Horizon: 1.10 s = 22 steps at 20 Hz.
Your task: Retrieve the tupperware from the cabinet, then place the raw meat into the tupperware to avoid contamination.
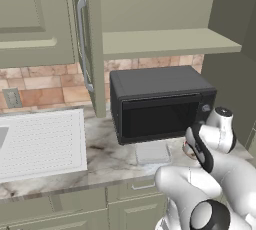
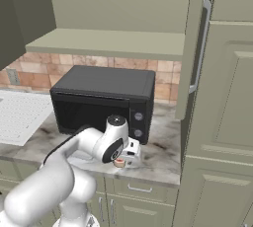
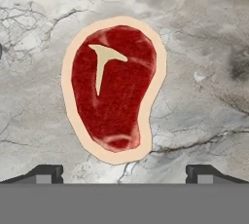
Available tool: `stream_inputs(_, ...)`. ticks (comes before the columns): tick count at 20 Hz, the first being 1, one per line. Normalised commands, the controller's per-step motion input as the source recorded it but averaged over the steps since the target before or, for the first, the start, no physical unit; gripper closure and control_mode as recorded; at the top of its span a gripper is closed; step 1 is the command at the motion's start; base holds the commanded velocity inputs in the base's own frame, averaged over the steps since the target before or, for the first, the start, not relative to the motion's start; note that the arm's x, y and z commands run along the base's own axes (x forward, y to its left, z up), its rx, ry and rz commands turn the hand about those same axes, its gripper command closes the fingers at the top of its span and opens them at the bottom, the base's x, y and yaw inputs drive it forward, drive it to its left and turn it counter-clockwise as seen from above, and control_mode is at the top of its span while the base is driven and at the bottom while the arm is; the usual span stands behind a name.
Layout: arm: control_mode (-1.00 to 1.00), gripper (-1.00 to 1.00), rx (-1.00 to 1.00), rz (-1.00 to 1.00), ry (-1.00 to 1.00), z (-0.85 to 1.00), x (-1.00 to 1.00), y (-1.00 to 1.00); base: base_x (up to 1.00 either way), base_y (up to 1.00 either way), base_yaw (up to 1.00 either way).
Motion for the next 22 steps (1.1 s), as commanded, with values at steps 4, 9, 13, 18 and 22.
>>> stream_inputs(4, -1.00, -1.00, 0.00, 0.02, 0.01, -0.09, 0.05, 0.08, 0.00, 0.00, 0.00)
stream_inputs(9, -1.00, -1.00, 0.00, 0.02, 0.00, -0.10, 0.13, 0.02, 0.00, 0.00, 0.00)
stream_inputs(13, -1.00, -1.00, 0.00, 0.02, 0.00, -0.14, 0.17, 0.00, 0.00, 0.00, 0.00)
stream_inputs(18, -1.00, -1.00, 0.00, 0.02, 0.03, -0.21, 0.07, 0.07, 0.00, 0.00, 0.00)
stream_inputs(22, -1.00, -1.00, 0.00, 0.02, 0.03, -0.17, 0.01, 0.13, 0.00, 0.00, 0.00)
